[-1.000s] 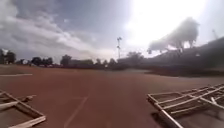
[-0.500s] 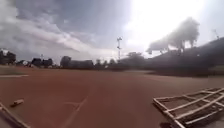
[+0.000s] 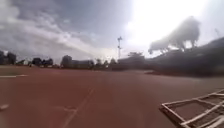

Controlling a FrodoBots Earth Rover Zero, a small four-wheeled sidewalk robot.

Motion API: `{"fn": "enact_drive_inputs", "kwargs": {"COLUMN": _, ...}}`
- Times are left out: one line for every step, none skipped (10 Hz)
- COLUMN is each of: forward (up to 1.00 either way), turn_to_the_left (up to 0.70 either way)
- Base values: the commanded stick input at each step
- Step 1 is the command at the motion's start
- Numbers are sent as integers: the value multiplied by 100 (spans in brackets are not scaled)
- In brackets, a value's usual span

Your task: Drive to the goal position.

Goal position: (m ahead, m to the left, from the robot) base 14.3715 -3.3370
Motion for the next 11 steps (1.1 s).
{"fn": "enact_drive_inputs", "kwargs": {"forward": 70, "turn_to_the_left": 0}}
{"fn": "enact_drive_inputs", "kwargs": {"forward": 70, "turn_to_the_left": 0}}
{"fn": "enact_drive_inputs", "kwargs": {"forward": 70, "turn_to_the_left": 0}}
{"fn": "enact_drive_inputs", "kwargs": {"forward": 70, "turn_to_the_left": 0}}
{"fn": "enact_drive_inputs", "kwargs": {"forward": 70, "turn_to_the_left": 0}}
{"fn": "enact_drive_inputs", "kwargs": {"forward": 70, "turn_to_the_left": -13}}
{"fn": "enact_drive_inputs", "kwargs": {"forward": 70, "turn_to_the_left": -27}}
{"fn": "enact_drive_inputs", "kwargs": {"forward": 70, "turn_to_the_left": -35}}
{"fn": "enact_drive_inputs", "kwargs": {"forward": 70, "turn_to_the_left": -35}}
{"fn": "enact_drive_inputs", "kwargs": {"forward": 70, "turn_to_the_left": -35}}
{"fn": "enact_drive_inputs", "kwargs": {"forward": 70, "turn_to_the_left": -35}}
